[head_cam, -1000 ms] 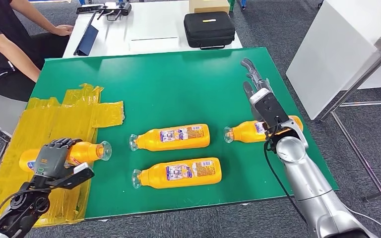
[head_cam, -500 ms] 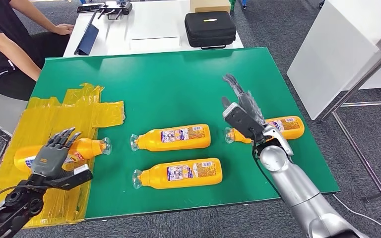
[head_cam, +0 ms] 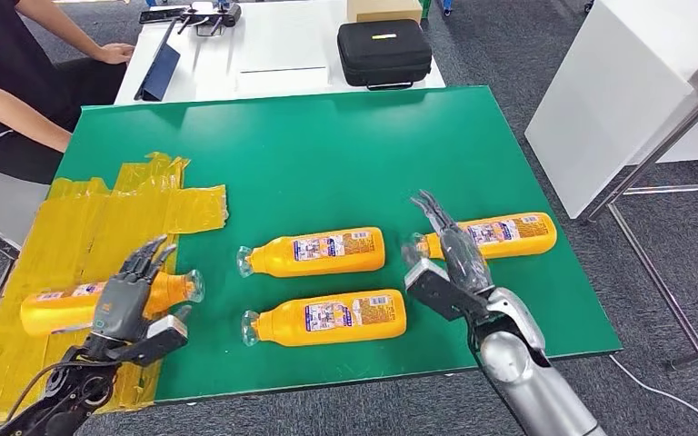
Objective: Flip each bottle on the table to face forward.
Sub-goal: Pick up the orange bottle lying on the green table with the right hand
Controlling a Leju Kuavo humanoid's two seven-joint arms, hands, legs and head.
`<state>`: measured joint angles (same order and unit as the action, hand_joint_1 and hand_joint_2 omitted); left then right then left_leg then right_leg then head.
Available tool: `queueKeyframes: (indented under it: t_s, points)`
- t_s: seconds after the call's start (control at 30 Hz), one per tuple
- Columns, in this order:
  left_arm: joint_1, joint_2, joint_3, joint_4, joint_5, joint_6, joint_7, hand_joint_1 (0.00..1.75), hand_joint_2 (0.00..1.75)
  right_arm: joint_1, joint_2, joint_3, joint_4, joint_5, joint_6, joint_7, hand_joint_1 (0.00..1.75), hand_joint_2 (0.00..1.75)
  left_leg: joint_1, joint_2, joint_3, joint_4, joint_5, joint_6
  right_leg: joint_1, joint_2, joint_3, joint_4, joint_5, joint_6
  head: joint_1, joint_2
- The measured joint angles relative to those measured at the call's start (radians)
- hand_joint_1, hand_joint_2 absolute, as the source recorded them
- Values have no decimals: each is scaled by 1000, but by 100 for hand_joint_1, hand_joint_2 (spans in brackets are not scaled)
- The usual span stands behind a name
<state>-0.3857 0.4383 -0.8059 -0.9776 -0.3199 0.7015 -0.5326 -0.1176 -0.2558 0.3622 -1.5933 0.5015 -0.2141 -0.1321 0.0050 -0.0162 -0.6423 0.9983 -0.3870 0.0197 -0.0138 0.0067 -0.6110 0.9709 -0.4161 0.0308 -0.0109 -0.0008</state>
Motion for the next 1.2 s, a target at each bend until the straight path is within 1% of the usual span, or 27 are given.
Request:
queueKeyframes:
  t_s: [0.13,0.2,0.27,0.33,0.4,0.5,0.6,0.7,0.8,0.97,1.03,1.2]
  points:
    - [33,1,58,-102,97,0,-22,0,0,46,0,-4,-32,55,-21,16,0,175,0,0,0,0,-1,-1,0,1,0,0,0,0,0,0]
    - [49,1,90,-158,214,-1,-49,0,0,53,2,1,-38,106,-37,34,0,175,1,1,0,0,-1,-1,1,2,-1,0,0,0,0,0]
    - [64,-1,140,-233,345,-1,-68,0,0,54,9,19,-39,167,-52,55,0,175,1,1,0,0,-1,-1,1,2,-1,0,0,0,0,0]
    - [84,-9,202,-318,408,-2,-76,0,0,53,22,50,-35,224,-61,80,0,175,1,1,0,0,-1,-1,1,2,0,0,0,0,0,0]
    - [118,-30,264,-398,396,-3,-77,0,0,51,43,88,-23,270,-60,113,0,175,1,2,1,0,-1,-1,1,3,0,0,0,0,0,0]
    - [185,-76,349,-501,349,-13,-67,0,0,44,80,143,3,309,-42,157,0,175,1,3,1,0,-1,-1,0,4,0,0,0,0,0,0]
    - [237,-121,422,-567,320,-43,-58,0,0,29,114,185,31,325,-7,189,0,175,1,3,0,0,-2,-1,0,4,-1,0,0,0,0,0]
    - [272,-168,481,-611,296,-74,-50,0,0,11,147,217,55,334,27,207,0,175,1,3,0,0,-2,-1,0,4,-1,0,-1,0,0,0]
    - [289,-196,517,-636,286,-86,-44,0,0,2,170,236,69,336,37,213,0,175,1,3,1,0,-2,-1,0,4,0,0,-1,0,0,0]
    - [300,-223,549,-653,273,-101,-36,0,0,-7,187,251,86,350,57,224,0,175,1,2,1,0,-1,-1,0,4,0,0,0,0,0,0]
    - [299,-236,562,-657,260,-116,-25,0,0,-14,198,260,97,371,83,245,0,175,1,3,1,0,-1,-1,0,4,0,0,0,0,0,0]
    - [291,-277,599,-674,213,-165,11,0,0,-39,241,279,160,456,146,331,0,175,1,3,1,0,-1,-1,0,4,0,0,0,0,0,0]
